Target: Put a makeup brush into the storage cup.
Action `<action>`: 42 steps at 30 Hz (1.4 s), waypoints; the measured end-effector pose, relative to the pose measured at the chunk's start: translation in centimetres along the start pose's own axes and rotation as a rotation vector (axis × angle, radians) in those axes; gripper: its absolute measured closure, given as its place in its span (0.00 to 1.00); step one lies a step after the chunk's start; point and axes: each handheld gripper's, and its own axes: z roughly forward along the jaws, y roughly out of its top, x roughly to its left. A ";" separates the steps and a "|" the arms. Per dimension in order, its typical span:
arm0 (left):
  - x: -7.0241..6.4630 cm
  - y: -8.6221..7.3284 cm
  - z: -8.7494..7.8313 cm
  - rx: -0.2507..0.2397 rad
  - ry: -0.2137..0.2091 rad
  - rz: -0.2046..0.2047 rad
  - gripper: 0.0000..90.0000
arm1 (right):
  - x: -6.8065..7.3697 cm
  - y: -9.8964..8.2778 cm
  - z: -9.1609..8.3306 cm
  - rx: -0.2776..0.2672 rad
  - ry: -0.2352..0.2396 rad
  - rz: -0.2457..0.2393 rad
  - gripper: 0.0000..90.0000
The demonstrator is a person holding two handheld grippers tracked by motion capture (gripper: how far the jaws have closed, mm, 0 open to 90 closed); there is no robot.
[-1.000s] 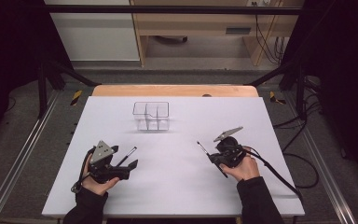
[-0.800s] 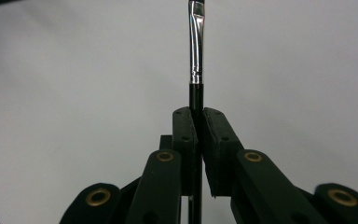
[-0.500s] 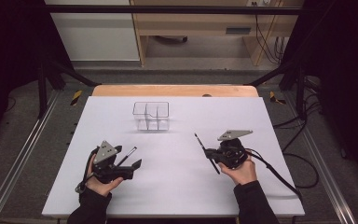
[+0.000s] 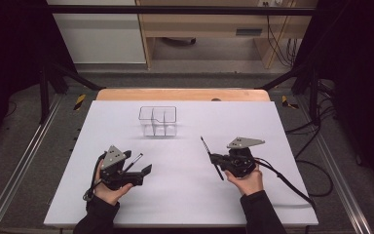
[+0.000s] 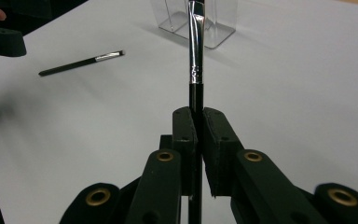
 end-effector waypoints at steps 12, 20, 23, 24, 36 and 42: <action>-0.7 1.2 0.3 -0.029 -0.031 -0.013 0.08 | 0.3 0.1 -0.1 -0.097 0.016 0.019 0.94; -1.1 2.4 0.4 -0.049 -0.056 -0.019 0.08 | 0.3 0.1 0.1 -0.130 0.033 0.028 0.94; -1.2 2.8 0.6 -0.053 -0.058 -0.018 0.08 | 0.3 0.2 0.0 -0.135 0.039 0.033 0.94; -1.2 2.9 0.6 -0.056 -0.061 -0.019 0.08 | 0.3 0.2 0.0 -0.137 0.038 0.032 0.94; -2.5 4.6 1.7 -0.091 -0.094 -0.017 0.09 | 0.4 0.2 -0.2 -0.157 0.054 0.037 0.94; -3.1 5.3 2.3 -0.110 -0.118 -0.027 0.09 | 0.5 0.1 -0.1 -0.162 0.063 0.039 0.94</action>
